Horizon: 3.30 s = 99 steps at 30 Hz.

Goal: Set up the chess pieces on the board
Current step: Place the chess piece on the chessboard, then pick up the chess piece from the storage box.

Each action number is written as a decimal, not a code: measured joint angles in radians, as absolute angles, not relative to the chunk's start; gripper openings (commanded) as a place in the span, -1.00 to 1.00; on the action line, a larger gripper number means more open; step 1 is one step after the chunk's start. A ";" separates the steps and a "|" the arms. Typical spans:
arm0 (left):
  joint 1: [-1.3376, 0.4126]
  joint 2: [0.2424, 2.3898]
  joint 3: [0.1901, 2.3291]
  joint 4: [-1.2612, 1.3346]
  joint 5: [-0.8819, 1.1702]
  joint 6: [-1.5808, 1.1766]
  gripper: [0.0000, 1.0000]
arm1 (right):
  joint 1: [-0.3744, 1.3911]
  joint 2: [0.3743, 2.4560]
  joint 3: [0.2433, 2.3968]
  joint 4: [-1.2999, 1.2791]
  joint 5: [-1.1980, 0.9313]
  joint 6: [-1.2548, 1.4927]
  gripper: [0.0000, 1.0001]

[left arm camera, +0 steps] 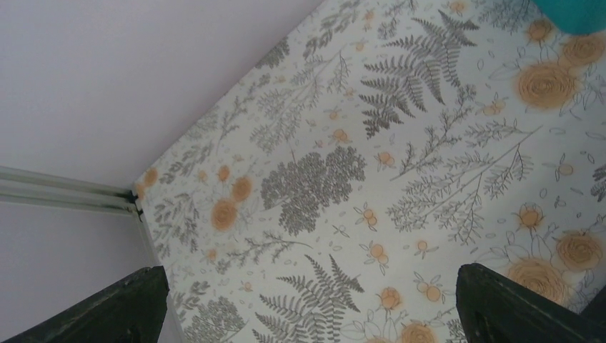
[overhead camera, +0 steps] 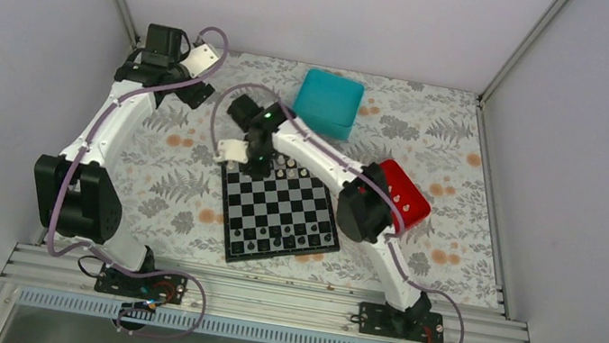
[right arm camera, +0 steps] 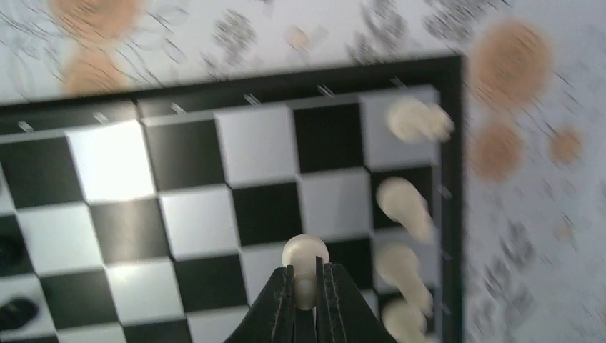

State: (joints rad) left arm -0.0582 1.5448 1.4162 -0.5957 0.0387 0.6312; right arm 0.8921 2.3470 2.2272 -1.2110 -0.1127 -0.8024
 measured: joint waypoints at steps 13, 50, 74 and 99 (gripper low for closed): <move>-0.038 1.525 1.367 -0.577 0.043 0.631 1.00 | 0.970 2.402 2.224 -1.119 -0.133 -0.802 -0.90; -0.001 1.502 1.304 -0.556 0.103 0.632 1.00 | 0.967 2.461 2.230 -1.030 -0.089 -0.792 -0.46; -0.001 1.491 1.345 -0.585 0.152 0.619 1.00 | 0.519 1.691 1.837 -1.064 -0.140 -0.895 -0.11; -0.037 1.531 1.370 -0.582 0.167 0.590 1.00 | 0.102 1.880 1.365 -0.961 -0.040 -1.028 -0.17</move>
State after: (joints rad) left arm -0.0368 1.5314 1.3701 -0.5816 0.1665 0.5903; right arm 0.1024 1.8805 1.3651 -0.9607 -0.0399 -1.0275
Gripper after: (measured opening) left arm 0.999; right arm 0.428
